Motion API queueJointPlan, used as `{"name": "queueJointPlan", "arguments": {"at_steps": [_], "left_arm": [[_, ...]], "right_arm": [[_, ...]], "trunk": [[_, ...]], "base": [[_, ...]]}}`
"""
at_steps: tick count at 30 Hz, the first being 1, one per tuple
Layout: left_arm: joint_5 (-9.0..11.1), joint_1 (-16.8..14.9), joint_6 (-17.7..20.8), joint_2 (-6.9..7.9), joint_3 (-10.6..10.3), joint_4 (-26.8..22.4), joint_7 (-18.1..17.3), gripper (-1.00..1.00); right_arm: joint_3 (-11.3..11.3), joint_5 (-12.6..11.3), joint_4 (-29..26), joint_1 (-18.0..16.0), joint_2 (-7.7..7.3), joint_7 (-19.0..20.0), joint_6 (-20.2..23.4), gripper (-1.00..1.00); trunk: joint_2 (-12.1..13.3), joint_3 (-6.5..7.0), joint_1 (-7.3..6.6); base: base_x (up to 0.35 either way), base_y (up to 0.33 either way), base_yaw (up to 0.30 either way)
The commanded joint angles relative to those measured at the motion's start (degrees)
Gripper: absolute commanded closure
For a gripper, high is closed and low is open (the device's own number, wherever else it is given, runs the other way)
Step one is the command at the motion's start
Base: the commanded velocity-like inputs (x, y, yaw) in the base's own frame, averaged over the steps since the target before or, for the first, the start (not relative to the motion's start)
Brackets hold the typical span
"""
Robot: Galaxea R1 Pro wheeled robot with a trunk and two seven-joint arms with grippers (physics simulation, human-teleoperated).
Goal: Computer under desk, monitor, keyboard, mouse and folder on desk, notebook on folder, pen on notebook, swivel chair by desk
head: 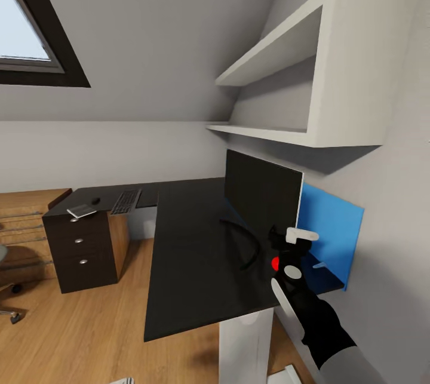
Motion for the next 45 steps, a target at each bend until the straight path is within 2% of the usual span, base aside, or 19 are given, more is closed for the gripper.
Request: {"name": "queueJointPlan", "arguments": {"at_steps": [1, 29, 45], "left_arm": [[0.5, 0.0, 0.2, 0.06, -0.2, -0.1, 0.0, -1.0], [0.5, 0.0, 0.2, 0.06, -0.2, -0.1, 0.0, -1.0], [0.5, 0.0, 0.3, 0.06, -0.3, 0.0, 0.0, -1.0]], "right_arm": [[0.1, -0.2, 0.0, -0.1, -0.03, -0.3, 0.4, -1.0], [0.3, -0.2, 0.0, -0.1, -0.03, -0.2, 0.3, -1.0], [0.9, -0.2, 0.1, -0.1, -0.03, -0.2, 0.3, -1.0]], "trunk": [[0.0, -0.07, 0.0], [0.0, -0.07, 0.0], [0.0, -0.07, 0.0]], "base": [[0.0, -0.002, 0.0], [-0.004, -0.002, 0.0], [-0.294, -0.041, 0.0]]}}
